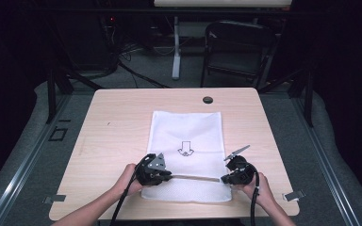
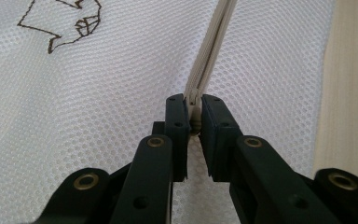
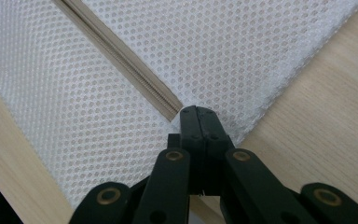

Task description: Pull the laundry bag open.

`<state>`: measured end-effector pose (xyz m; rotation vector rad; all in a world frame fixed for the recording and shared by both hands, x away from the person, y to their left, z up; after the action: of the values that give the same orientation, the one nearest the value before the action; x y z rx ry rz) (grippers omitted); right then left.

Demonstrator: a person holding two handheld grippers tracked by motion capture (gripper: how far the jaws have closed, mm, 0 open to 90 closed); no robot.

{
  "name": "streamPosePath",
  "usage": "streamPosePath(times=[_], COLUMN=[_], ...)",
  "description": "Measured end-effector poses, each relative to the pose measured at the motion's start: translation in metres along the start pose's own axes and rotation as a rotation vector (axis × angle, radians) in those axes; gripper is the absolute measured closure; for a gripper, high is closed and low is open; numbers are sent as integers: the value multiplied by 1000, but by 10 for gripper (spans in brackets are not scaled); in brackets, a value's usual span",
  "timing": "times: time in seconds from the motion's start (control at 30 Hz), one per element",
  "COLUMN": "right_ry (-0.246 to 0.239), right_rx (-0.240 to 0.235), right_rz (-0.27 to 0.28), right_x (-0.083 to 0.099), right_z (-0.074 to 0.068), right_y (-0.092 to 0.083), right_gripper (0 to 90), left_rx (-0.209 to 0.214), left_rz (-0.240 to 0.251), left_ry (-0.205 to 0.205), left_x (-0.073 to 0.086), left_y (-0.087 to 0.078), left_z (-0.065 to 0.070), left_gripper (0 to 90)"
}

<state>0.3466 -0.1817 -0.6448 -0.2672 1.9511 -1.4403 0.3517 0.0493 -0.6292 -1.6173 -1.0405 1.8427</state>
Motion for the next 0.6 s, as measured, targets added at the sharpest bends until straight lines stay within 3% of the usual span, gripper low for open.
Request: streamPosePath(times=[0.1,0.37,0.6], right_ry=[24,4,18], right_rx=[-10,8,-16], right_rz=[17,2,12], right_x=[-1,0,-1], right_z=[-2,1,-2], right_y=[1,1,1], right_gripper=[900,900,900], left_rx=[-1,-1,-7], left_rz=[-5,-4,-3], left_ry=[-15,-19,-26], left_x=[6,10,15], left_y=[-4,-8,-12], left_z=[-3,-3,-3], left_gripper=[814,813,813])
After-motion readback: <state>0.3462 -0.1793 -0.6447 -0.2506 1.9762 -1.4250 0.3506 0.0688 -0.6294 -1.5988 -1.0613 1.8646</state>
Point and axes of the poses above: each handheld gripper's, and its own axes: y roughly forward along the jaws, x roughly out of its underside, z roughly to its right, the point moved 10 cm from there along y, roughly forward along the jaws, and after that the axes turned 3 degrees about x, right-handed, at the moved point
